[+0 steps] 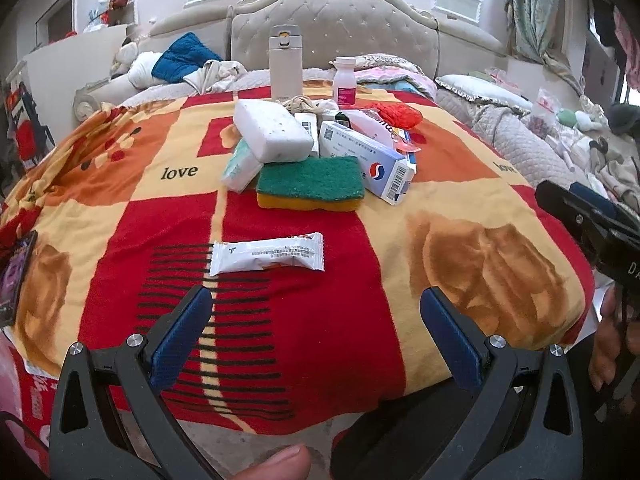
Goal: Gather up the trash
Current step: 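Lower the left tool toward the white tube on the blanket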
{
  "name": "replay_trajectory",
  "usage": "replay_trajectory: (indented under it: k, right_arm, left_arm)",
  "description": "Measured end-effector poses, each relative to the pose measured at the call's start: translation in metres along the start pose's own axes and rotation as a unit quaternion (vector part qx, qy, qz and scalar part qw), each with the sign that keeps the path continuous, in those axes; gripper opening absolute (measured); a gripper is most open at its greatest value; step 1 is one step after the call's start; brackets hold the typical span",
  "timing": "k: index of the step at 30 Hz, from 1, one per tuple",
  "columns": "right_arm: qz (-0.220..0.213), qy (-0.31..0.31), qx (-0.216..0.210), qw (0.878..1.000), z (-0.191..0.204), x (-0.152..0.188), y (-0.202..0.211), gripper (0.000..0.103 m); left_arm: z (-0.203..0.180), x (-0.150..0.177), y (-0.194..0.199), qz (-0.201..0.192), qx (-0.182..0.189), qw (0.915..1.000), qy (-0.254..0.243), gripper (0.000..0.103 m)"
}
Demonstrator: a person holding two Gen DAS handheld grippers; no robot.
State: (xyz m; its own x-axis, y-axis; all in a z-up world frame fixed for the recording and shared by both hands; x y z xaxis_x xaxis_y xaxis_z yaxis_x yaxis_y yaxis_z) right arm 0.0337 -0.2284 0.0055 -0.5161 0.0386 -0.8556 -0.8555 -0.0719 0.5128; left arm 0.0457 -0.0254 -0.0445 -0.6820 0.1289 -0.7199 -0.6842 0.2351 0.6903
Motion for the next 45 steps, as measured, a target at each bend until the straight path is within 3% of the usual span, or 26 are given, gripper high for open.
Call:
replay_trajectory:
  k: [9, 19, 27, 34, 37, 41, 43, 45]
  right_arm:
    - [0.001, 0.003, 0.000, 1.000, 0.002, 0.000, -0.001, 0.103]
    - [0.002, 0.001, 0.001, 1.000, 0.001, 0.000, -0.002, 0.103]
    - [0.003, 0.003, 0.001, 1.000, 0.001, 0.000, -0.003, 0.103]
    - [0.007, 0.011, 0.001, 1.000, 0.004, 0.003, -0.005, 0.103]
    - [0.008, 0.013, 0.000, 1.000, 0.005, 0.004, -0.005, 0.103]
    - [0.007, 0.009, 0.001, 1.000, 0.003, 0.004, -0.004, 0.103]
    - [0.007, 0.005, 0.001, 1.000, 0.002, 0.004, -0.004, 0.103]
    - [0.007, 0.003, 0.001, 1.000, 0.001, 0.004, -0.005, 0.103]
  left_arm:
    - [0.002, -0.001, 0.002, -0.005, 0.015, 0.9998, 0.013, 0.103]
    - [0.002, 0.008, -0.002, 0.020, 0.025, 0.9994, 0.015, 0.103]
    - [0.027, 0.010, -0.003, 0.021, 0.013, 0.9996, 0.010, 0.103]
    - [0.047, -0.007, -0.030, 0.036, 0.024, 0.9991, 0.002, 0.103]
    - [0.054, -0.020, -0.060, 0.064, 0.032, 0.9961, -0.051, 0.103]
    - [0.052, -0.021, -0.080, 0.104, 0.078, 0.9821, -0.136, 0.103]
    - [0.052, -0.022, -0.084, 0.117, 0.090, 0.9765, -0.156, 0.103]
    - [0.055, -0.026, -0.086, 0.113, 0.085, 0.9766, -0.162, 0.103]
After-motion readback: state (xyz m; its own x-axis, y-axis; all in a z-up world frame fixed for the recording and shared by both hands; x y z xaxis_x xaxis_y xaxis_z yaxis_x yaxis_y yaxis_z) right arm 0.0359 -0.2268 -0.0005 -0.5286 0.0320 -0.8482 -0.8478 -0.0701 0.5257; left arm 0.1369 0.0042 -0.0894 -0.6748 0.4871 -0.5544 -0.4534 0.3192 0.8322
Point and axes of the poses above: each gripper's, at about its wrist camera, not at the fingertips, and y roughly against the way its jaws point, z to its left, x to its underside, the point moved 6 cm from there along -y, roughly the way its jaws point, and after that the axes turned 2 degrees about x, right-handed, at the moved point
